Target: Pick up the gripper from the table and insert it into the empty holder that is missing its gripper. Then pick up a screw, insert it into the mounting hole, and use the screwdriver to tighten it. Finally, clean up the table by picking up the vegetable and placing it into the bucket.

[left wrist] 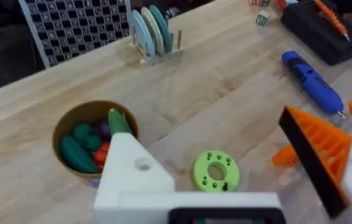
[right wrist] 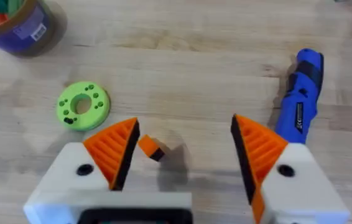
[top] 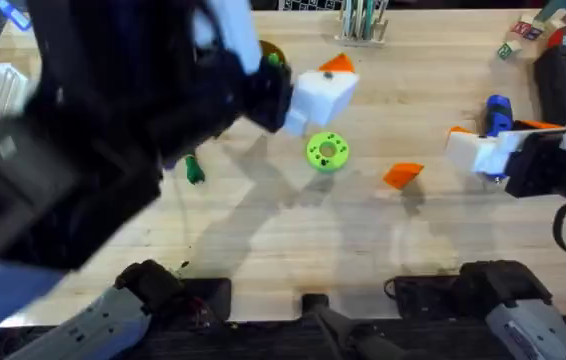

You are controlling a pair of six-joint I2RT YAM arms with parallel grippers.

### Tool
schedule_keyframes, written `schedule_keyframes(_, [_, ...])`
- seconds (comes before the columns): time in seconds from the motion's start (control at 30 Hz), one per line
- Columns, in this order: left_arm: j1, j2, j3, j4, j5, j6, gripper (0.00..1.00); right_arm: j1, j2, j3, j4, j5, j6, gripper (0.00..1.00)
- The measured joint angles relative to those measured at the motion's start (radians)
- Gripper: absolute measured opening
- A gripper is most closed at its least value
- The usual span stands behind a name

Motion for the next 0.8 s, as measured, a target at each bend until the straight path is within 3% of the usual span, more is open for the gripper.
schedule_keyframes(0.3, [0.000,-0.422,-0.475,0.344,-0.014,0.055,0.994,0.000,0.000,0.000,0.000,0.000,0.000,0.906])
schedule_keyframes(0.47, [0.005,-0.657,-0.666,0.370,-0.008,0.061,0.994,0.000,0.000,0.000,0.000,0.000,0.000,0.906])
schedule_keyframes(0.6, [0.036,-0.850,-0.778,0.381,0.011,0.062,0.994,0.000,0.000,0.000,0.000,0.000,0.000,0.906])
schedule_keyframes(0.8, [0.089,-0.890,-0.810,0.309,0.079,0.013,0.994,0.000,0.000,0.000,0.000,0.000,0.000,0.907])
